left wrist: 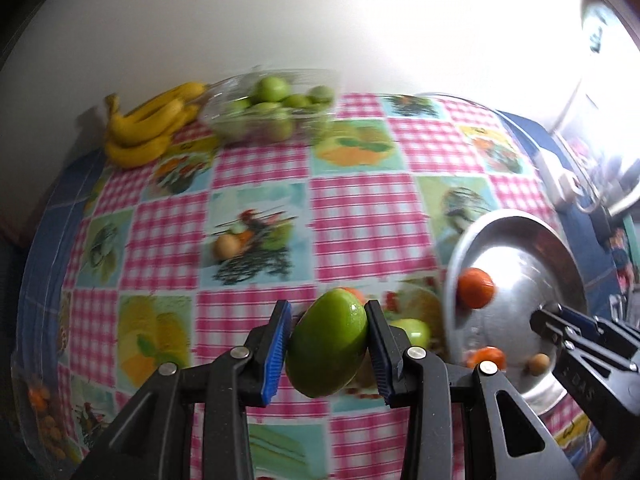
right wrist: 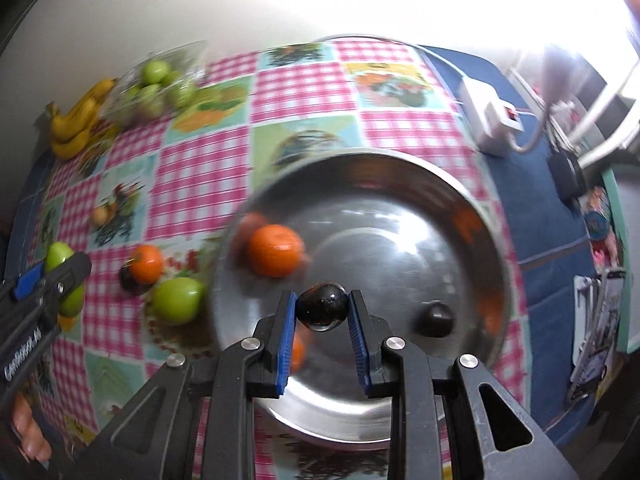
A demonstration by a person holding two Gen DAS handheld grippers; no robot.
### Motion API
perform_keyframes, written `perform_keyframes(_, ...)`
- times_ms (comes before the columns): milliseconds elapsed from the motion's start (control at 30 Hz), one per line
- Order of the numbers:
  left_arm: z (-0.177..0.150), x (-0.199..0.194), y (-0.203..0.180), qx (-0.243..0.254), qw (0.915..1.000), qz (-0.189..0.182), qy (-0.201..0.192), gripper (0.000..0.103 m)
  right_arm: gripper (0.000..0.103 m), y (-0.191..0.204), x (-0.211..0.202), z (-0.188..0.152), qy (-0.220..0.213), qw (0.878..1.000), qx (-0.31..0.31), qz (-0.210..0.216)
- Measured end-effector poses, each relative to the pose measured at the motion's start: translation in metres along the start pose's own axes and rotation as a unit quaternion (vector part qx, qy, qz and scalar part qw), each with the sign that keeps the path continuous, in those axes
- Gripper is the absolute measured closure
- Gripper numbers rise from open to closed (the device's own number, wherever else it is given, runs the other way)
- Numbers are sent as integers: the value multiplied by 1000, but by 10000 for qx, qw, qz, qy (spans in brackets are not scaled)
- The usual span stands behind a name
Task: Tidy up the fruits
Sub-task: 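Carry the green fruit in the left tool while the right tool carries the plum over the tray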
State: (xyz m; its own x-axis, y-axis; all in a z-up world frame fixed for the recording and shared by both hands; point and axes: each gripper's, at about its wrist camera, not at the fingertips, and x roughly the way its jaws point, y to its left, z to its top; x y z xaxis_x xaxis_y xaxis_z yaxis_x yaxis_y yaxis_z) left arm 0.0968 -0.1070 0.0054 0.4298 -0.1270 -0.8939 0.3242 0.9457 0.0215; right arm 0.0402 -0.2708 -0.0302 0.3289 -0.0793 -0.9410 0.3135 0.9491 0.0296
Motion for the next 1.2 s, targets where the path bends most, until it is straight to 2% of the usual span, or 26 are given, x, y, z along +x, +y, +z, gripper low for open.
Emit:
perform_keyframes(200, -5, 4, -58, 703, 9974, -151, -12, 63, 76, -35, -1, 2, -40, 9994, 352, -67)
perform_keyframes(500, -12, 20, -113, 1278, 9906, -488, 14, 63, 76, -64, -1, 1, -37, 9977, 670, 1)
perform_keyframes(767, -20, 44, -127, 1395, 9891, -410, 216, 63, 76, -74, 18, -1, 181, 9965, 803, 142)
perform_keyframes(1200, -24, 57, -135, 1591, 9866, -256, 256, 63, 75, -61, 36, 0, 395, 9968, 658, 216)
